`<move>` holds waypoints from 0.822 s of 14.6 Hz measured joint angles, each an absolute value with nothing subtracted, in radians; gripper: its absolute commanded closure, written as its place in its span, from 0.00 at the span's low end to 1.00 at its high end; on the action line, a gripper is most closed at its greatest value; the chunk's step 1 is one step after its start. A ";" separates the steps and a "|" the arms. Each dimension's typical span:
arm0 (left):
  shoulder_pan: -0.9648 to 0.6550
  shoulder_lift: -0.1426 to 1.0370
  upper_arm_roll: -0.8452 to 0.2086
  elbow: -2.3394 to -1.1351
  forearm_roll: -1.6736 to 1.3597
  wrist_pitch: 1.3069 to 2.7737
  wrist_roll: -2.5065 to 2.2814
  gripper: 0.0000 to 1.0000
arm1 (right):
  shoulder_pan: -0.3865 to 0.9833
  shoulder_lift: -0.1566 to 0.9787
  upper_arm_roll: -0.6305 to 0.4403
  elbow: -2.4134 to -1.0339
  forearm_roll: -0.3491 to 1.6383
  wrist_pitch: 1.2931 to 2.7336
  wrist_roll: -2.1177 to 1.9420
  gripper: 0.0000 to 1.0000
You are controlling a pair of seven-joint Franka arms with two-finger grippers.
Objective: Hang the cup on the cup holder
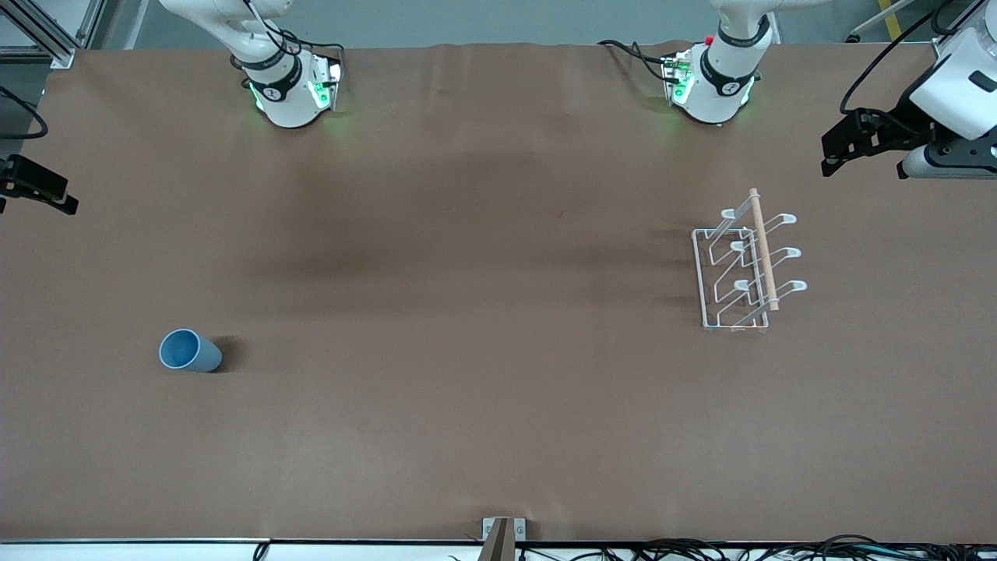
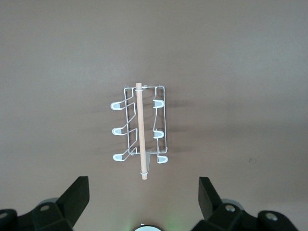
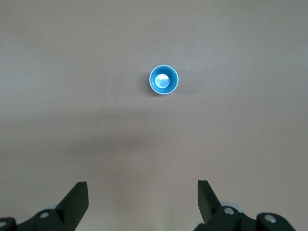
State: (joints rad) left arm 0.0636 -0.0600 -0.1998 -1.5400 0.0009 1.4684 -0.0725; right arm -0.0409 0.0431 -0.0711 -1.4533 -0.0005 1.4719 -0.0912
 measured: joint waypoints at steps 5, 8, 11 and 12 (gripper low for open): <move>0.064 -0.060 -0.199 -1.540 0.001 1.468 -0.072 0.00 | -0.041 0.043 -0.071 -1.463 0.000 1.485 -0.091 0.00; 0.065 -0.060 -0.198 -1.540 0.001 1.468 -0.072 0.00 | -0.041 0.043 -0.071 -1.470 0.000 1.507 -0.091 0.00; 0.064 -0.060 -0.200 -1.536 0.001 1.468 -0.071 0.00 | -0.042 0.044 -0.074 -1.509 0.000 1.564 -0.091 0.00; 0.063 -0.058 -0.200 -1.536 0.001 1.468 -0.071 0.00 | -0.045 0.046 -0.076 -1.529 0.000 1.594 -0.091 0.00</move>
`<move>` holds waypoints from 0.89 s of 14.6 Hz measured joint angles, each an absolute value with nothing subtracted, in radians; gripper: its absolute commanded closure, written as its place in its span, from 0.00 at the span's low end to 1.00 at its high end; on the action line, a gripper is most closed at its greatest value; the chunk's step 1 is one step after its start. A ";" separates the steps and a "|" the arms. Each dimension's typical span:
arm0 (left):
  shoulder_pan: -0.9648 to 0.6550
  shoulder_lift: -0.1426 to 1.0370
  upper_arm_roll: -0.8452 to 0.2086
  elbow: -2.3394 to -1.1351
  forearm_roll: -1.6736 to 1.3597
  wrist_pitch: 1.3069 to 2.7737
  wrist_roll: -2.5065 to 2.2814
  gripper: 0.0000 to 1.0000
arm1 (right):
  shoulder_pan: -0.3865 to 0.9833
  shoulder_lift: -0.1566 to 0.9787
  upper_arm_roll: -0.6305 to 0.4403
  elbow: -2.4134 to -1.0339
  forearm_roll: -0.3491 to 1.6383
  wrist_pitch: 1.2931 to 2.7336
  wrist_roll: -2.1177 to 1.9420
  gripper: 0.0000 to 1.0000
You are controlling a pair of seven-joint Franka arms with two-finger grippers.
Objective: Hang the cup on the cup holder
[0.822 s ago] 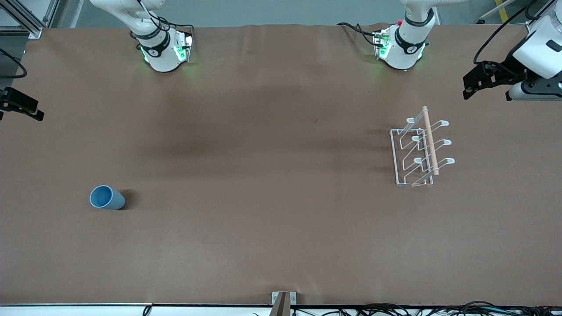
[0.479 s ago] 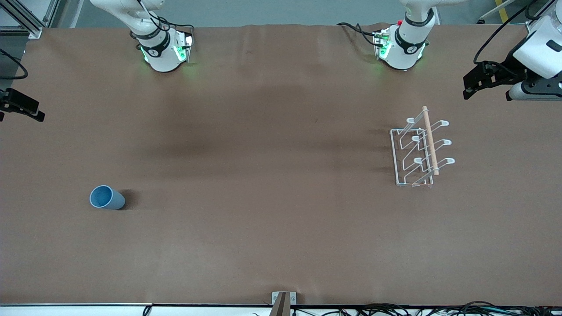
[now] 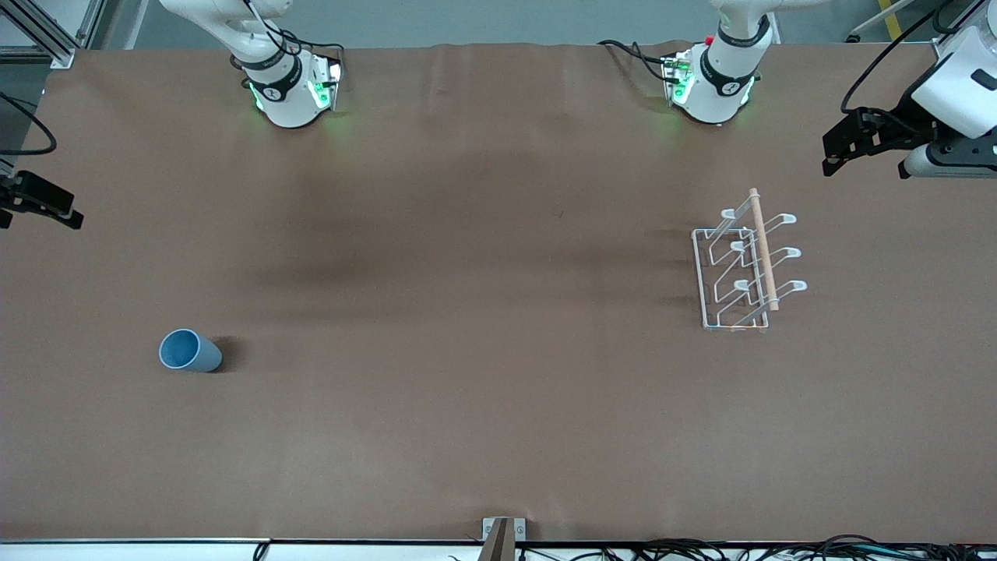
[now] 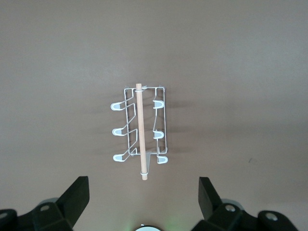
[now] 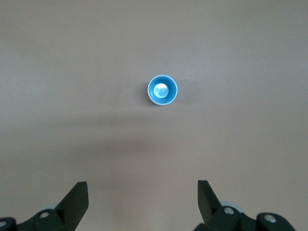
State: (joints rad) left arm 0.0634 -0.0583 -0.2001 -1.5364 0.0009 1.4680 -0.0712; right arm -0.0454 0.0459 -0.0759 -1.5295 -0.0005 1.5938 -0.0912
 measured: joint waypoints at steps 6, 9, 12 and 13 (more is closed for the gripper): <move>0.063 -0.042 -0.200 -1.530 0.001 1.468 -0.071 0.00 | -0.095 0.145 -0.077 -1.639 0.000 1.797 -0.095 0.01; 0.063 -0.040 -0.201 -1.527 0.001 1.467 -0.070 0.00 | -0.131 0.251 -0.077 -1.645 0.000 1.874 -0.100 0.01; 0.061 -0.030 -0.202 -1.526 0.001 1.466 -0.070 0.00 | -0.146 0.352 -0.077 -1.645 0.014 1.954 -0.103 0.02; 0.060 -0.027 -0.203 -1.525 0.001 1.466 -0.070 0.00 | -0.148 0.380 -0.077 -1.645 0.032 1.975 -0.103 0.03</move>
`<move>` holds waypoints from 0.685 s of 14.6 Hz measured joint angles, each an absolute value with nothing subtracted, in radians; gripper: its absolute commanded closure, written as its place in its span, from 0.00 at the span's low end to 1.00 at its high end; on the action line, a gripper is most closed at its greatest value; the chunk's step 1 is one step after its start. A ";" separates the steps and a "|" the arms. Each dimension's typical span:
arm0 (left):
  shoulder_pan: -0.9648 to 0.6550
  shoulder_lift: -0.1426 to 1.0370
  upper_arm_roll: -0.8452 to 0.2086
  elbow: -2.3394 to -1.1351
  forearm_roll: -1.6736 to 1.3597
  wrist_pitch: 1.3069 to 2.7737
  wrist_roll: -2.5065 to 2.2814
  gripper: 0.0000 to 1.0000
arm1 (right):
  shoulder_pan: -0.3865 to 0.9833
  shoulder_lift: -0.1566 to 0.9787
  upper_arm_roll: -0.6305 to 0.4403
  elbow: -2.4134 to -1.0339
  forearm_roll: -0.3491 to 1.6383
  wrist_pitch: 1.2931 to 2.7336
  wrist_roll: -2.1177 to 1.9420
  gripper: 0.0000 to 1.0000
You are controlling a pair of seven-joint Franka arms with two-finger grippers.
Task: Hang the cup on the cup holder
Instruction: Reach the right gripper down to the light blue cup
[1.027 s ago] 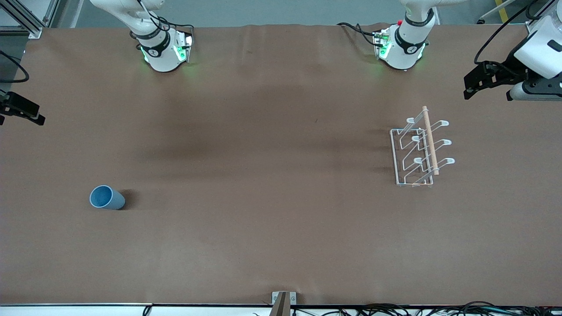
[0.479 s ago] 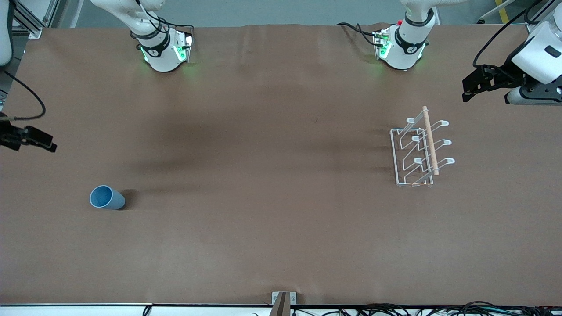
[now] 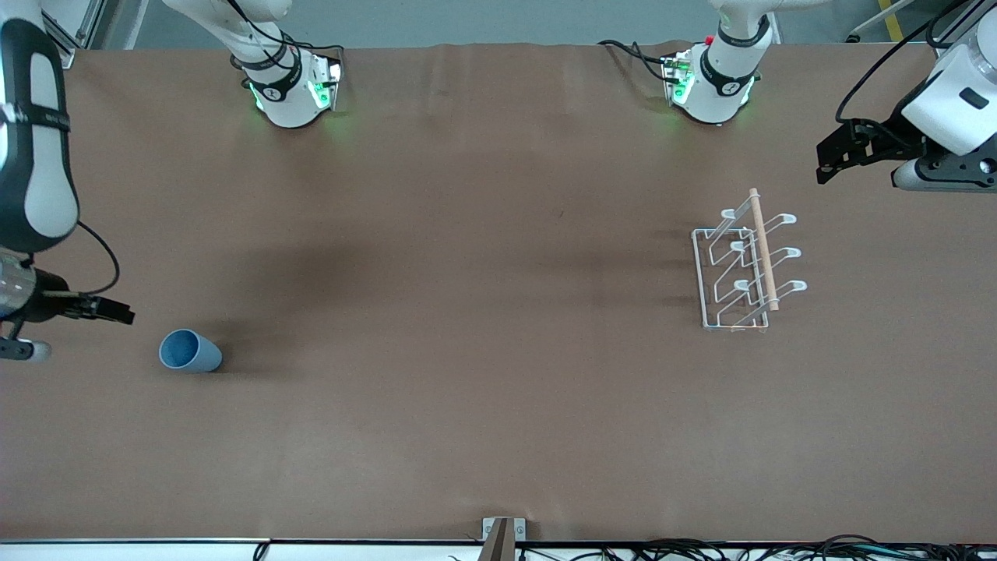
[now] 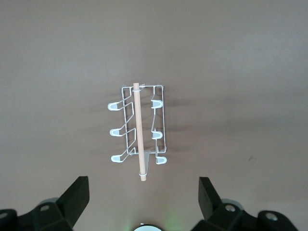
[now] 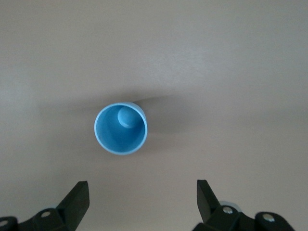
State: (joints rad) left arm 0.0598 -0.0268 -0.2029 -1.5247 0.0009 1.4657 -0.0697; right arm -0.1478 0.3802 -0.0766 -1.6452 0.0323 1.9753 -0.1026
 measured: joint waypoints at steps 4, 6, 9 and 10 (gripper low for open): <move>0.059 -0.023 -0.203 -1.519 0.001 1.466 -0.070 0.00 | -0.156 0.464 -0.077 -1.644 0.076 2.057 -0.132 0.08; 0.058 -0.023 -0.203 -1.519 0.001 1.466 -0.070 0.00 | -0.170 0.497 -0.077 -1.644 0.080 2.088 -0.173 0.10; 0.058 -0.020 -0.203 -1.519 0.001 1.466 -0.070 0.00 | -0.180 0.540 -0.076 -1.646 0.086 2.121 -0.192 0.14; 0.058 -0.019 -0.203 -1.519 0.001 1.466 -0.070 0.00 | -0.180 0.551 -0.074 -1.652 0.089 2.141 -0.193 0.16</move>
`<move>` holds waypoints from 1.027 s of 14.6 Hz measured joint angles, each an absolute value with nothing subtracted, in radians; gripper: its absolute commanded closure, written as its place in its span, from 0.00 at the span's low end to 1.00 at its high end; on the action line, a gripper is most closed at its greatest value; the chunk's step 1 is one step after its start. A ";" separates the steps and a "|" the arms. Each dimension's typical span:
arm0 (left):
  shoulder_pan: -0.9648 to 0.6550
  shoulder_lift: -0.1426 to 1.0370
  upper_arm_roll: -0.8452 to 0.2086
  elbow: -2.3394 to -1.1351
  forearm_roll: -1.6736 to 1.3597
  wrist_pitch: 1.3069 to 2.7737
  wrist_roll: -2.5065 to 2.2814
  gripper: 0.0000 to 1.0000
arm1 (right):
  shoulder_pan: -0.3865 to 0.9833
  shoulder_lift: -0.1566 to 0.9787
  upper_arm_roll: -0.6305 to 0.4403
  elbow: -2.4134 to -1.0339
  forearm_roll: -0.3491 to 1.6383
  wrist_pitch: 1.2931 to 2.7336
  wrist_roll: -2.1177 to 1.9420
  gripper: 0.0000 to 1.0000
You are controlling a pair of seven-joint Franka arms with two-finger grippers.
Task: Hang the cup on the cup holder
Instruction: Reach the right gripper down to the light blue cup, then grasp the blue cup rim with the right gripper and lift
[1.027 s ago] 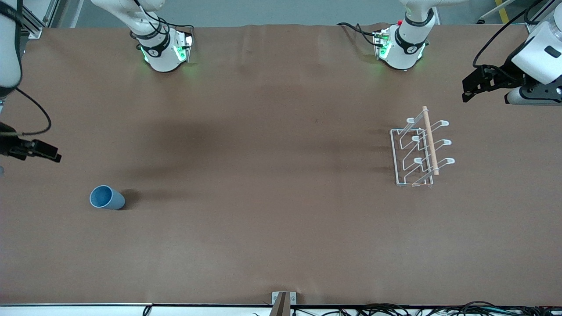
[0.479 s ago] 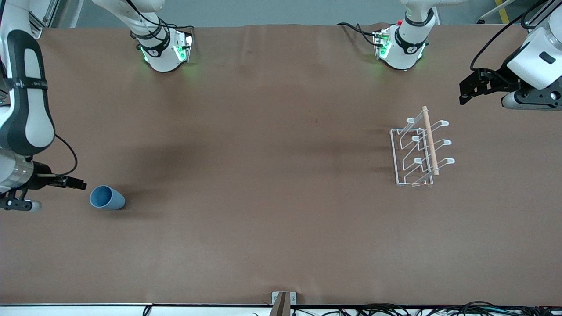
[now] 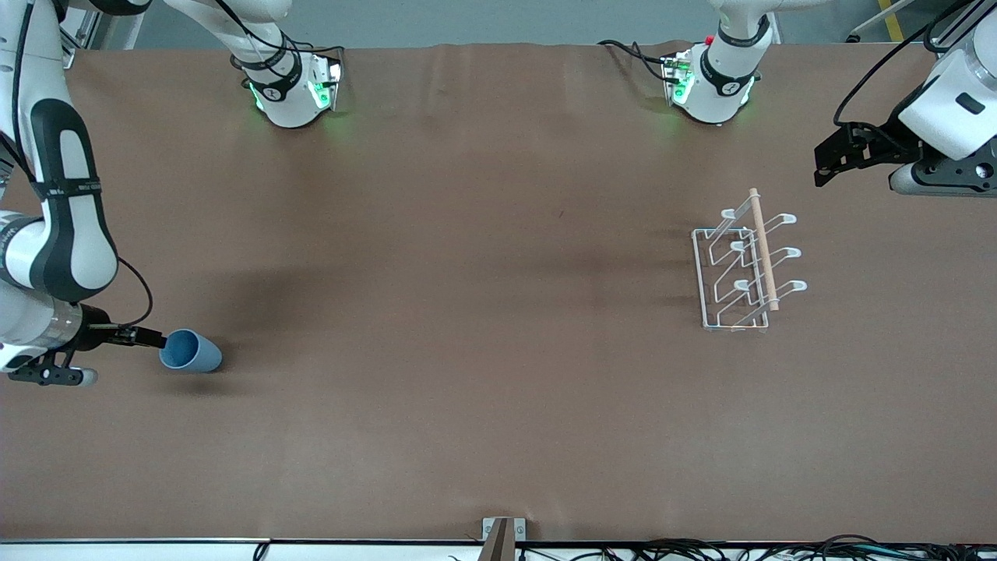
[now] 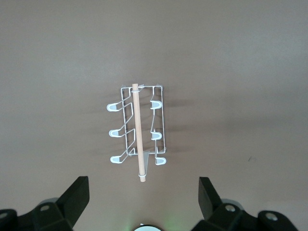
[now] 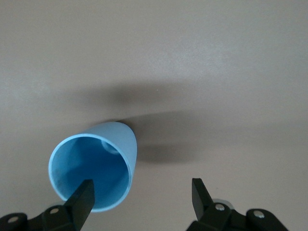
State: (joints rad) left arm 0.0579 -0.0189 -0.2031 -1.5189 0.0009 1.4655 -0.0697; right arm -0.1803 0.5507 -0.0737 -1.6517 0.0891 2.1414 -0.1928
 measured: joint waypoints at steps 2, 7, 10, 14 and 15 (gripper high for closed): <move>0.058 -0.018 -0.203 -1.519 0.001 1.466 -0.070 0.00 | -0.179 0.565 -0.065 -1.682 0.102 2.206 -0.194 0.18; 0.058 -0.010 -0.203 -1.508 0.001 1.466 -0.070 0.00 | -0.178 0.595 -0.048 -1.727 0.119 2.283 -0.194 0.70; 0.058 -0.007 -0.203 -1.504 0.001 1.466 -0.069 0.00 | -0.180 0.601 -0.049 -1.727 0.126 2.294 -0.194 0.95; 0.058 0.001 -0.203 -1.502 0.001 1.466 -0.062 0.00 | -0.181 0.601 -0.050 -1.720 0.180 2.298 -0.194 0.99; 0.058 0.003 -0.203 -1.501 0.001 1.466 -0.061 0.00 | -0.181 0.601 -0.050 -1.717 0.182 2.298 -0.194 0.99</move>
